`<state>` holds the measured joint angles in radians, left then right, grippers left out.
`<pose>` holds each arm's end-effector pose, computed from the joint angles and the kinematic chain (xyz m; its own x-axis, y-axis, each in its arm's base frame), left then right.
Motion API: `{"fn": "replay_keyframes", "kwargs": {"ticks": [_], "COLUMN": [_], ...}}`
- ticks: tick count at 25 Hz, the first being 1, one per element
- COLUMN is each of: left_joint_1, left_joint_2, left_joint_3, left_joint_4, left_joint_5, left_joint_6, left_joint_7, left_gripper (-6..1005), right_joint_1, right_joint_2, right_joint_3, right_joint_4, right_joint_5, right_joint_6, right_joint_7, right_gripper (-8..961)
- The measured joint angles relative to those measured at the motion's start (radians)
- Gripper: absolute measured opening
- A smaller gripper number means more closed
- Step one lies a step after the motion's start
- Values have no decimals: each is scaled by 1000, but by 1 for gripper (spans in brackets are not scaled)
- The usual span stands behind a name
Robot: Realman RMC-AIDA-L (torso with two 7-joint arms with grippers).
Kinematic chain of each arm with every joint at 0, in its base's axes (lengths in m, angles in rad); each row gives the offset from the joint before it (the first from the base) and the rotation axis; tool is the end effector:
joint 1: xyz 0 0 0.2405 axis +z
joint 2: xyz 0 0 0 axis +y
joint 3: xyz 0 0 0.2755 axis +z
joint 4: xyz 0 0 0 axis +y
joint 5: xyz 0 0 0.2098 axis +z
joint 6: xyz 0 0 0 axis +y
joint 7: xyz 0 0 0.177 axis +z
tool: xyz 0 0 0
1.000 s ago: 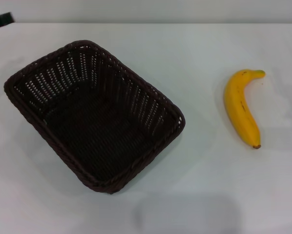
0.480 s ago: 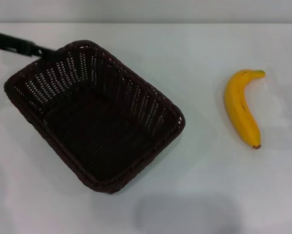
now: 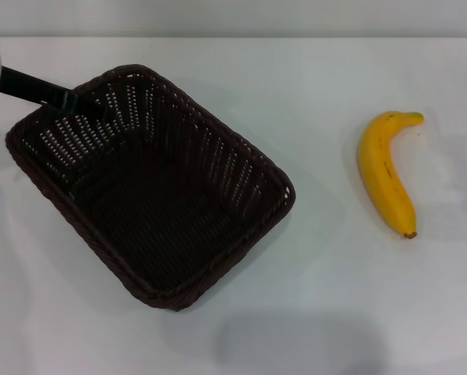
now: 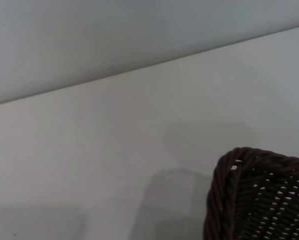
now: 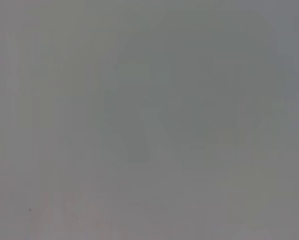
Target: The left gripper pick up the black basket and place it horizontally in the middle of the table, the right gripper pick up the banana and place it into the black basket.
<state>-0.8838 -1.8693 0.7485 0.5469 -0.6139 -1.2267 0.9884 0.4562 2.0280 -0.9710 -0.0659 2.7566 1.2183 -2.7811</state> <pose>-0.2736 0.4700 0.0252 0.6460 0.7465 0.1593 0.7282 -0.5402 -0.4218 0.3716 0.3792 0.0447 0.6626 0.1114 -0.7406 -0.7428 -0.0293 -0.6689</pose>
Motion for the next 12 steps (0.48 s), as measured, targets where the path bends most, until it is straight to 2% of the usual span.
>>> {"fn": "replay_keyframes", "kwargs": {"ticks": [5,12], "left_joint_1": [-1,-6], "left_joint_2": [-1,21], "left_joint_3": [0,2], "left_joint_4": [3,3], "left_joint_5": [11,22], "left_joint_6": [-10,-69], "left_joint_7": [-14,-36], "left_gripper": [696,559], "right_joint_1": [1,2], "right_joint_2": [0,0], "right_joint_3": [0,0], "right_joint_4": [0,0], "right_joint_5": [0,0], "right_joint_6": [0,-5], "right_joint_7": [0,0], "right_gripper": [725,726]}}
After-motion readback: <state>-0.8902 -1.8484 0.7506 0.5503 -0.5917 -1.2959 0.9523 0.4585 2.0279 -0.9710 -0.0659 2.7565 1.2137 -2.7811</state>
